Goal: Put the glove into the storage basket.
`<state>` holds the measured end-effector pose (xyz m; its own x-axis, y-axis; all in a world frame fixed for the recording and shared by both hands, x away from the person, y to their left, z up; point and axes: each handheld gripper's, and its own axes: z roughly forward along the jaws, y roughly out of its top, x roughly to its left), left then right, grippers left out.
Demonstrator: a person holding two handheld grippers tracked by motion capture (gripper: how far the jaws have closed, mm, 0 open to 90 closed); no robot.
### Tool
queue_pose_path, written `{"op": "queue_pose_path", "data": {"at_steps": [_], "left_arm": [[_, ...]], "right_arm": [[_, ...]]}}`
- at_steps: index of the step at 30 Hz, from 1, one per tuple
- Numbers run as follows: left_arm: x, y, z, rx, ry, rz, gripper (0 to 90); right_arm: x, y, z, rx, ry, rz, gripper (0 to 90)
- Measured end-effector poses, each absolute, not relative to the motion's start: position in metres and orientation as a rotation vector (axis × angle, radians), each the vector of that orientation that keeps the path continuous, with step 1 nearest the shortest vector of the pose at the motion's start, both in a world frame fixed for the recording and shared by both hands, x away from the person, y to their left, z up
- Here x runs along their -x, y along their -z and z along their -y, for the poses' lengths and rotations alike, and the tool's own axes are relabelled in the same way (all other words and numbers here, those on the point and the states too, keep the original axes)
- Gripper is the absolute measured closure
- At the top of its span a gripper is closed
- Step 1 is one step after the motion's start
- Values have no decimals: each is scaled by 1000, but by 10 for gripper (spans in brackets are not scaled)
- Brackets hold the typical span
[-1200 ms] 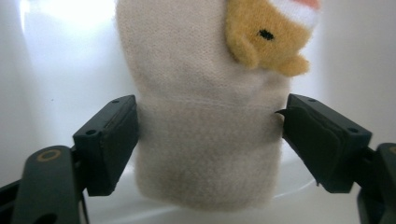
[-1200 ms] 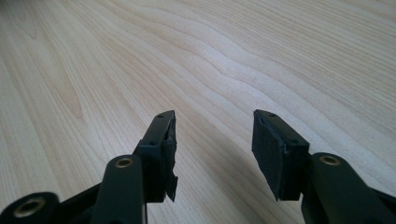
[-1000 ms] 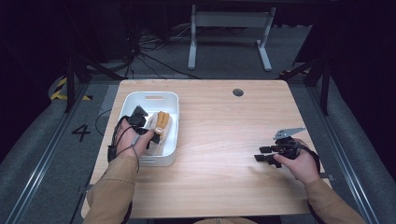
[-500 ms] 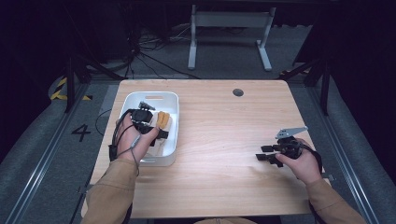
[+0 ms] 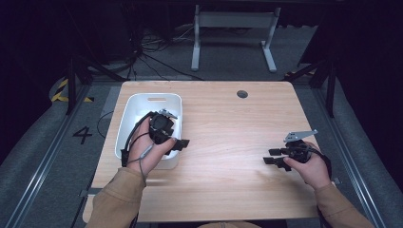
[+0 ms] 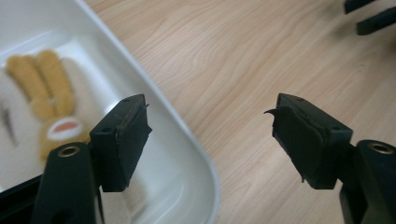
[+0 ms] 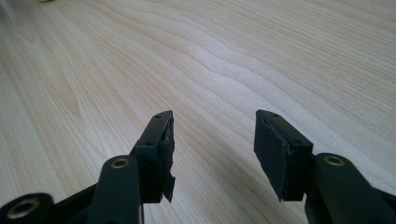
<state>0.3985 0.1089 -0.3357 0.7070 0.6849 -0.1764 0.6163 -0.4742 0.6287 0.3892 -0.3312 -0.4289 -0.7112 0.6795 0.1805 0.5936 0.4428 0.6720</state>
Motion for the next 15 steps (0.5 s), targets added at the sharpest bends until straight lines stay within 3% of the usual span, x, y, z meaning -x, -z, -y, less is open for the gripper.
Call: {"op": "queue_pose_path", "data": {"at_steps": [15], "left_arm": [[-386,361,-72,-2264,-31,-721,269]], "right_arm": [[-385,430,335,-1093,-1134,-2587,463]]}}
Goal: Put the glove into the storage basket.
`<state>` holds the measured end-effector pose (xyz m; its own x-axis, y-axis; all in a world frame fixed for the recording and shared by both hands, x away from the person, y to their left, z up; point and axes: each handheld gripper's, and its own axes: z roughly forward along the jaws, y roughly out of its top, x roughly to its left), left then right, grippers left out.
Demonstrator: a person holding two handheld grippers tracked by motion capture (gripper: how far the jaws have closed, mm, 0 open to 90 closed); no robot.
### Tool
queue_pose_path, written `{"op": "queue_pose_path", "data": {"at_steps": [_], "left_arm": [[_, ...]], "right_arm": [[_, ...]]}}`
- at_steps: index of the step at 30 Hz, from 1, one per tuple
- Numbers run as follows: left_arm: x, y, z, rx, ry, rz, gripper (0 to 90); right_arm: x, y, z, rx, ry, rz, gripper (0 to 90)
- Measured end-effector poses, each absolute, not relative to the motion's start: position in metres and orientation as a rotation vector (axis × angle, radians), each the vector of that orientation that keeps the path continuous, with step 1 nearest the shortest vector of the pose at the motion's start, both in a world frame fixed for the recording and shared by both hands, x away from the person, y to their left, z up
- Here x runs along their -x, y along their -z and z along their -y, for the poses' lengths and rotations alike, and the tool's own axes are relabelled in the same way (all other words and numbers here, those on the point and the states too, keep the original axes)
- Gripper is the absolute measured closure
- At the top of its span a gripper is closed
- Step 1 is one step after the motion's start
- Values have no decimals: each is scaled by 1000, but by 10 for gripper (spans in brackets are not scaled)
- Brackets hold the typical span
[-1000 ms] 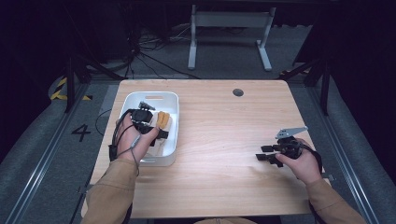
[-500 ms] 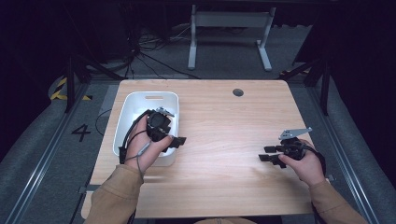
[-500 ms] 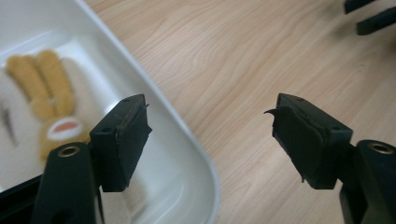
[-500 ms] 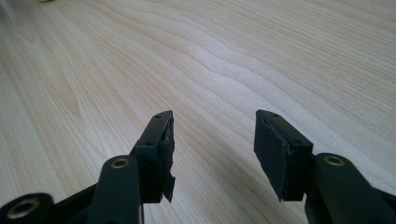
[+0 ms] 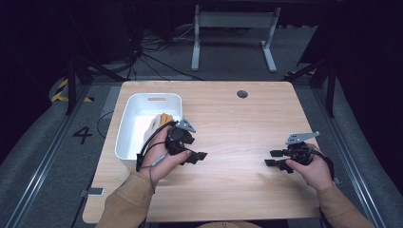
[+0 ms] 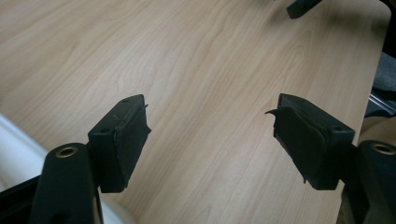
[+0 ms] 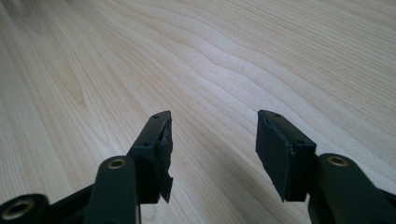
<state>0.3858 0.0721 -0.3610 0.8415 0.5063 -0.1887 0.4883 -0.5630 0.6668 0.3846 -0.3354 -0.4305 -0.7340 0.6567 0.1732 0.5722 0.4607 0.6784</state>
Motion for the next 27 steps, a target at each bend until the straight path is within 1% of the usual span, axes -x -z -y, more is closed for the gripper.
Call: {"op": "queue_pose_path", "data": {"at_steps": [5,10,15,23,24,26,27], "left_arm": [[-382,379,-65,-2256,4,-685,266],[-382,402,-55,-2283,30,-668,267],[-384,425,-48,-2294,26,-656,269],[-386,456,-37,-2326,32,-569,267],[-386,458,-37,-2333,30,-563,264],[-385,462,-36,-2370,-33,-530,260],[-384,462,-36,-2368,-40,-526,258]], "right_arm": [[-385,433,335,-1087,-1130,-2594,463],[-385,436,333,-1067,-1121,-2603,458],[-386,442,330,-1044,-1119,-2612,452],[-388,452,328,-1018,-1123,-2620,444],[-388,453,328,-1015,-1121,-2620,444],[-387,454,326,-1007,-1128,-2619,443],[-387,455,325,-998,-1124,-2621,443]]}}
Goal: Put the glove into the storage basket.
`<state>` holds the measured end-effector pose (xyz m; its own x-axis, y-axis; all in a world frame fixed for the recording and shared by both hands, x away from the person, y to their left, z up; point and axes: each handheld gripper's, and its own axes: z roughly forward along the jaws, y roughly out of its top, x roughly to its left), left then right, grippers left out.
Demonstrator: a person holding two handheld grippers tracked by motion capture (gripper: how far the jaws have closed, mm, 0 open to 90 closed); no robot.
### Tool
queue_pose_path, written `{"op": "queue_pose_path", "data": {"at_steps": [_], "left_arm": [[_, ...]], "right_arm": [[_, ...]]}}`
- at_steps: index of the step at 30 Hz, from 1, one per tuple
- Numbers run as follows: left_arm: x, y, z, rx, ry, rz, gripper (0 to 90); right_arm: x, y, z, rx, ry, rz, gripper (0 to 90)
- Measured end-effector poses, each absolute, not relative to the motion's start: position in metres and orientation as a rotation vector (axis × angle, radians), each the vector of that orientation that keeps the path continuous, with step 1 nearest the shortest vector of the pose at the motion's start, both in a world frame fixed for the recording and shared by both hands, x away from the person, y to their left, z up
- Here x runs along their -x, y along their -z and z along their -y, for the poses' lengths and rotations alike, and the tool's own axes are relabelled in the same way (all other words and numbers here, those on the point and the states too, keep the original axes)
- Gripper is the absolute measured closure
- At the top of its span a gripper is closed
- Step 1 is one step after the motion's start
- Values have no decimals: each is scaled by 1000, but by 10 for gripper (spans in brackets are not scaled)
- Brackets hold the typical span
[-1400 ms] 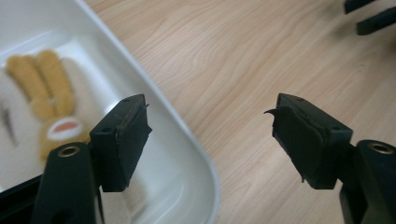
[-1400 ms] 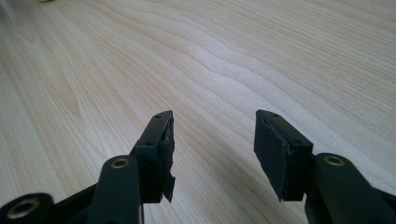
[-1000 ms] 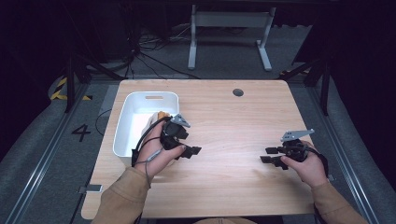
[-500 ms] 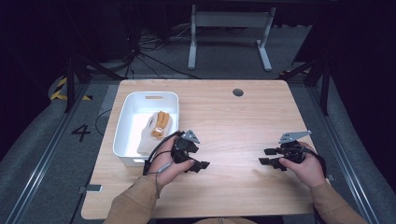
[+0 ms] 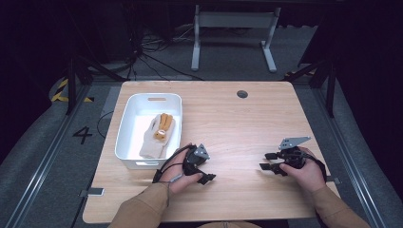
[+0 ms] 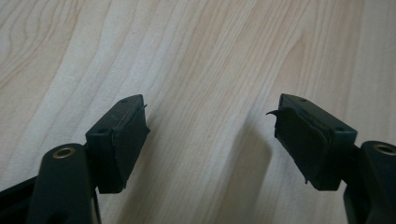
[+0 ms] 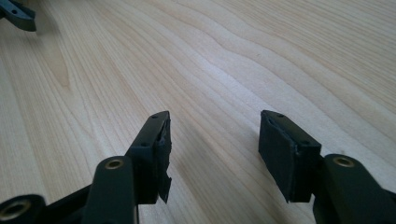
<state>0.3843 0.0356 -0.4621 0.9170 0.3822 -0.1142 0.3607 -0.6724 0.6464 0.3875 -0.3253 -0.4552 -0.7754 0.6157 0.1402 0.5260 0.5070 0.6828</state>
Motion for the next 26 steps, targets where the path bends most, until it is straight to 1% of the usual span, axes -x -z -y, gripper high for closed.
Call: {"op": "queue_pose_path", "data": {"at_steps": [2,7,26], "left_arm": [[-383,463,-35,-2356,-15,-513,256],[-381,464,-31,-2354,-7,-472,242],[-381,461,-34,-2331,-17,-482,226]], "right_arm": [[-387,456,323,-984,-1125,-2621,435],[-385,456,320,-961,-1126,-2617,433],[-385,453,318,-928,-1143,-2610,430]]}}
